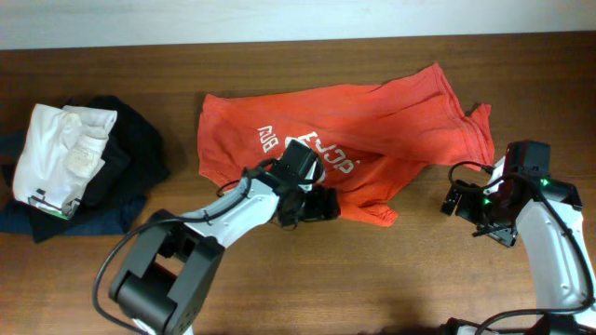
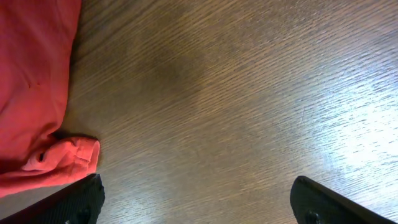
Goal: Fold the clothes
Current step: 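Grasp the shirt's left edge with the left gripper, spread it out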
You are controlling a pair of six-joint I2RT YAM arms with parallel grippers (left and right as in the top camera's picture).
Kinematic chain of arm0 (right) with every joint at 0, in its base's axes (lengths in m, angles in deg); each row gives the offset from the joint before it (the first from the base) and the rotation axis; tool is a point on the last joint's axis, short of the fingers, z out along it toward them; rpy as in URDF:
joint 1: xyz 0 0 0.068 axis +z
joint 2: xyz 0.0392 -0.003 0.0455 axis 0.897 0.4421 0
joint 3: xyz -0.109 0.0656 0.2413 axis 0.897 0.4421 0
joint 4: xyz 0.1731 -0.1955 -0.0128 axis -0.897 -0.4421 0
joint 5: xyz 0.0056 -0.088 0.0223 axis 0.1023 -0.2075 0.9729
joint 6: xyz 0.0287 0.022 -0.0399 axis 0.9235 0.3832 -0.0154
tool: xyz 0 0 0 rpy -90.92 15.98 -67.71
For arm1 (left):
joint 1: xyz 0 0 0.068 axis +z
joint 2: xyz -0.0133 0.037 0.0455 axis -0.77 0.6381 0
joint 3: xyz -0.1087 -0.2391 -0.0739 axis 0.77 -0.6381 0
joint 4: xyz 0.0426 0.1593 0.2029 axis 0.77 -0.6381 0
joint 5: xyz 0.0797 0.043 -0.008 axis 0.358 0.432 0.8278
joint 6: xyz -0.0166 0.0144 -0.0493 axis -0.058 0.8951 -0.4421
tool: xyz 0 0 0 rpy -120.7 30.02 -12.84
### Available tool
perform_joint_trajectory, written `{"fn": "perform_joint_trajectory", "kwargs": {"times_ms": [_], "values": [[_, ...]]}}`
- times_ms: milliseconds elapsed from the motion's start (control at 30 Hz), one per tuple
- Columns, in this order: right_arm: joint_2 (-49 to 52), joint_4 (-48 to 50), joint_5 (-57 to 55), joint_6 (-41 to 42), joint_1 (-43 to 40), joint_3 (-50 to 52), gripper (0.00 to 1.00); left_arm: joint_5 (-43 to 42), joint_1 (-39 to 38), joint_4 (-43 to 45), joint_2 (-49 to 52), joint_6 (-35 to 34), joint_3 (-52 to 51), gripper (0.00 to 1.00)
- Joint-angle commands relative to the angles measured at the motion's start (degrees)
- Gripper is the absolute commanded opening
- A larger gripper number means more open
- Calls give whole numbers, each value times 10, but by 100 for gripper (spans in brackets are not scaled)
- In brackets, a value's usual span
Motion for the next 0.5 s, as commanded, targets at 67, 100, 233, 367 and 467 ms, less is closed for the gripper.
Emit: {"fn": "perform_joint_trajectory", "kwargs": {"times_ms": [67,100,233,367,467], "values": [[-4,1,1,-5,-2,-3,99,34,-5,15,23,-22,-10,1],[-4,1,1,-5,-2,-3,99,34,-5,12,23,-21,-10,1],[-4,6,1,-5,-2,-3,99,44,8,-106,-6,15,-10,1],[-1,7,1,-5,-2,-3,99,187,141,-357,-180,88,-10,1],[30,11,1,-4,-2,-3,100,210,257,-401,-274,87,-10,1]]}}
